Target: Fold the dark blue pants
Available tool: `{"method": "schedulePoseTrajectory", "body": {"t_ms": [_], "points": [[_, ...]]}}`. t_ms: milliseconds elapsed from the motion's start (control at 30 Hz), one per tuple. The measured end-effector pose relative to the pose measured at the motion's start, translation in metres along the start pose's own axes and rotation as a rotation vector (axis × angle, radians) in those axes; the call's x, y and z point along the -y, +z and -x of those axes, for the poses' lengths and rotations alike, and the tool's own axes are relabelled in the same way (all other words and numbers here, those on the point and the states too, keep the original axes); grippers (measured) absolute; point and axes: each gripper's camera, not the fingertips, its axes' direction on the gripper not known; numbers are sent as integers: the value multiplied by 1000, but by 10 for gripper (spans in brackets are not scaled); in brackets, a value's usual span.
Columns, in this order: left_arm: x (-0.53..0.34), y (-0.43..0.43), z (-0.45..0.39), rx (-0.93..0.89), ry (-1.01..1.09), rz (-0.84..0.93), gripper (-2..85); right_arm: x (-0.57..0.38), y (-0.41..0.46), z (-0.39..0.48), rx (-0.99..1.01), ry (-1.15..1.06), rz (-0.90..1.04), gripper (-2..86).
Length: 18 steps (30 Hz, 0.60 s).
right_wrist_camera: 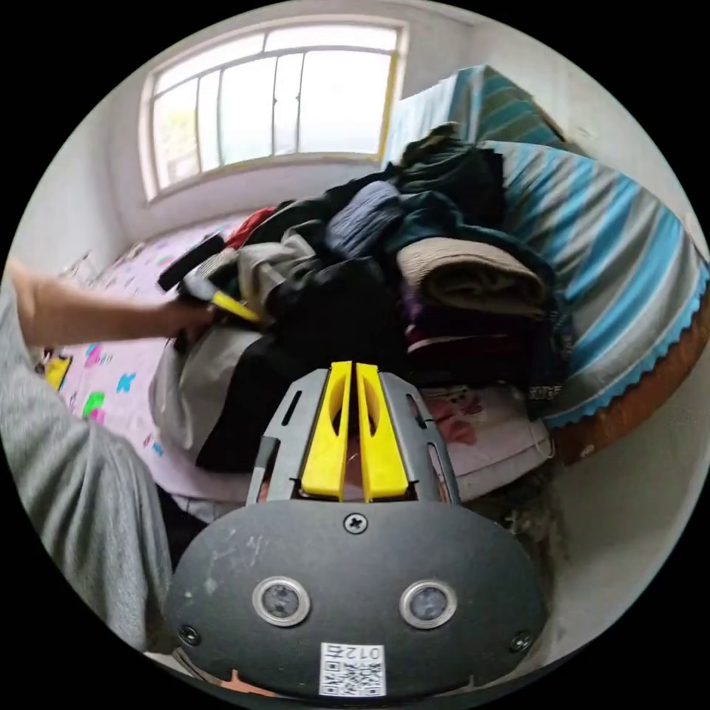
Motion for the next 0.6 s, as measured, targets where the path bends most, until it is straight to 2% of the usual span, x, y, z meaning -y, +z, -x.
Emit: {"method": "schedulePoseTrajectory", "body": {"t_ms": [100, 233, 333, 500, 600], "points": [[-2, -23, -2, -16, -15, -69, 1, 81, 8, -39, -47, -20, -51, 102], [-9, -74, -10, -22, -27, -264, 4, 148, 44, 13, -265, -352, -98, 111], [-11, -100, -18, -17, -42, -382, 5, 177, 79, 42, -250, -559, -49, 116], [9, -98, -20, -115, -63, -373, 6, 208, 136, 49, -312, -786, 86, 122], [24, -87, -17, -188, -108, -352, 8, 248, 123, 31, -264, -811, 130, 91]]}}
